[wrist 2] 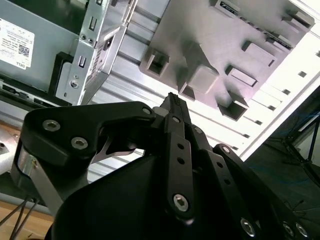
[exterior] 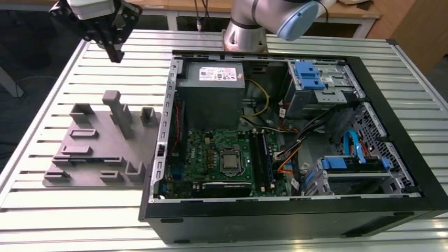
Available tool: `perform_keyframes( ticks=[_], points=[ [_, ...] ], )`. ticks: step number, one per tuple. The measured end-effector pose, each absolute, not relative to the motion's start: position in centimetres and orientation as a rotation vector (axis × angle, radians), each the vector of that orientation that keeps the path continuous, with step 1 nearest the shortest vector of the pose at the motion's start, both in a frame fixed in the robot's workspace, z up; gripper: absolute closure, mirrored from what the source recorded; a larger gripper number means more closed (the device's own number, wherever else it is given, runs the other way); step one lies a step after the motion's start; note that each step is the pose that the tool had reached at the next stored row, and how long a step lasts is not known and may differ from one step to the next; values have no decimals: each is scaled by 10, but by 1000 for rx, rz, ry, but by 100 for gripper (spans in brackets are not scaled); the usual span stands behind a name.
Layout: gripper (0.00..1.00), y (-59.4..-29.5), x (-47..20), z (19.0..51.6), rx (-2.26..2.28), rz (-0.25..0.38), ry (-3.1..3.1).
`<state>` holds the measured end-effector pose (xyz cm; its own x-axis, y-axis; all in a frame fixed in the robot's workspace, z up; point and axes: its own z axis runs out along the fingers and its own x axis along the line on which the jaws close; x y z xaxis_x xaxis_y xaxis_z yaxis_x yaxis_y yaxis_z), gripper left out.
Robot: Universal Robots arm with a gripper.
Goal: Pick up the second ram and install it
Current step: 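Reach for the second ram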
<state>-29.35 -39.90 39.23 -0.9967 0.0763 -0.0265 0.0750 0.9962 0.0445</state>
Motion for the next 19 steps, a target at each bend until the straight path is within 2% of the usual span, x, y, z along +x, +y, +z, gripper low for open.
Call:
perform_keyframes(
  ticks=[19],
  points=[
    [86,-399,-324,388,118,68,3111]
  ],
)
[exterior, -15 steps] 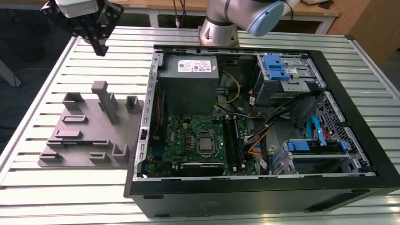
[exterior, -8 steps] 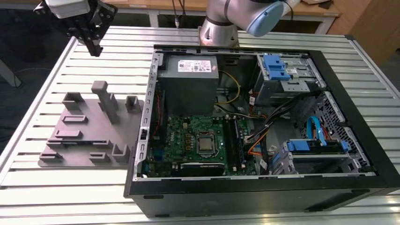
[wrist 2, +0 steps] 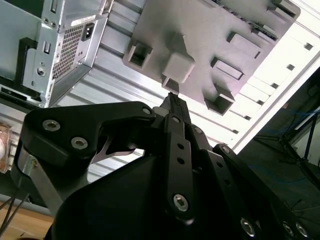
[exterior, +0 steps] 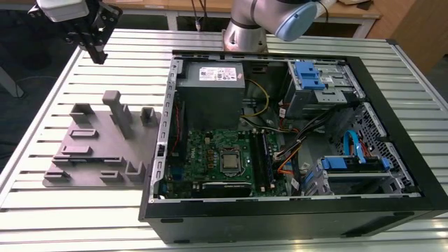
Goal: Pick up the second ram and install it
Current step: 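Reach for the second ram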
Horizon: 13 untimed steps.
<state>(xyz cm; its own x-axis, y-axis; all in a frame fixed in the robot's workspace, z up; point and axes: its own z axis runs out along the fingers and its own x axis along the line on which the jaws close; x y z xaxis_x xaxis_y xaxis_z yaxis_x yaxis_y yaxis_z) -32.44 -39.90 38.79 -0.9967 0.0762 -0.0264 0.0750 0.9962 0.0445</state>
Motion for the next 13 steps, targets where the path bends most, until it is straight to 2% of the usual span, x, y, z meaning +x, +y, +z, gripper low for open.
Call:
perform_keyframes(
  ticks=[6,13],
  points=[
    [86,-404,-334,379,118,68,3111],
    [86,-424,-340,370,118,68,3112]
  ],
)
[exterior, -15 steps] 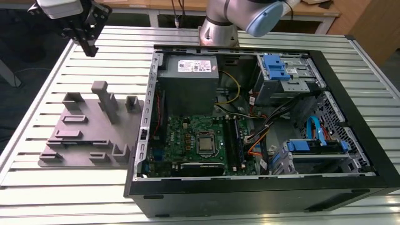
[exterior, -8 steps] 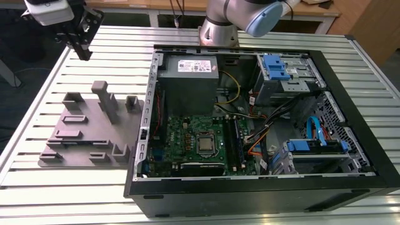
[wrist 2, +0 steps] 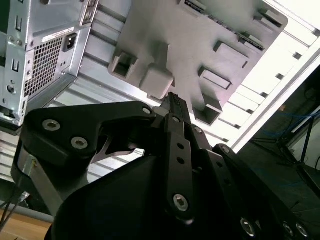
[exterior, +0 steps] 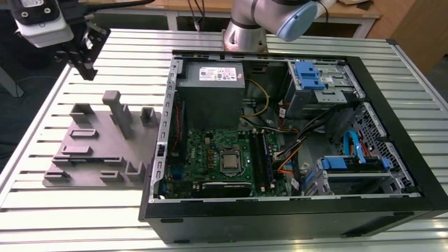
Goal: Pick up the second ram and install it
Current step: 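Reach for the second ram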
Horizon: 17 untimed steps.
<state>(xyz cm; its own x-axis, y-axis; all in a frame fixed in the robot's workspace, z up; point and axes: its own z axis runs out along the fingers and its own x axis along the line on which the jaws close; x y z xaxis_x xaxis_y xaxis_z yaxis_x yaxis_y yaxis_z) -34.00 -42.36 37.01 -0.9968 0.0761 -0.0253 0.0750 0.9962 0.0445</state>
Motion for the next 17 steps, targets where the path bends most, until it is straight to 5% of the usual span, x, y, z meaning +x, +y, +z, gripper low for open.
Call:
perform_keyframes(
  ticks=[17],
  points=[
    [86,-441,-364,343,118,68,3112]
  ],
)
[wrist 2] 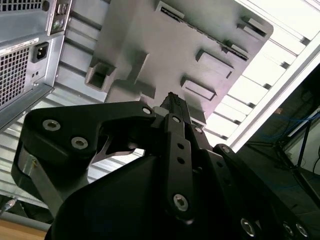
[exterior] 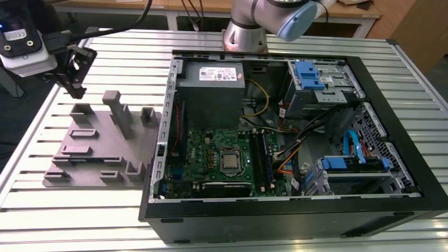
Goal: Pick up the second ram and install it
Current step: 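Reach for the second ram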
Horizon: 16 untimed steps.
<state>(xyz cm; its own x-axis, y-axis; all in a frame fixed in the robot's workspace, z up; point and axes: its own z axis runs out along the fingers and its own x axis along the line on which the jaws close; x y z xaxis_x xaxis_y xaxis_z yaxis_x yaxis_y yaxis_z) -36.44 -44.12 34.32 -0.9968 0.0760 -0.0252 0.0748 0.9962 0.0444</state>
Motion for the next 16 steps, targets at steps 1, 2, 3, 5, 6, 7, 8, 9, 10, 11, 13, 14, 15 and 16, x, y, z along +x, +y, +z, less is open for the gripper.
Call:
perform_keyframes(
  ticks=[1,2,3,5,6,7,8,9,10,11,13,14,15,16],
  points=[
    [86,-442,-367,341,118,68,3112],
    [86,-442,-369,340,118,68,3112],
    [86,-442,-372,338,118,67,3112],
    [86,-443,-379,334,118,68,3112],
    [86,-443,-382,332,117,68,3112],
    [86,-443,-385,330,117,68,3112],
    [86,-443,-388,329,117,68,3112],
    [86,-443,-391,327,117,68,3112],
    [86,-443,-393,325,117,68,3112],
    [86,-443,-395,323,118,68,3112],
    [86,-443,-398,319,118,68,3112],
    [86,-443,-399,318,117,68,3112],
    [86,-443,-399,316,117,68,3112],
    [86,-444,-400,314,117,68,3112]
  ],
)
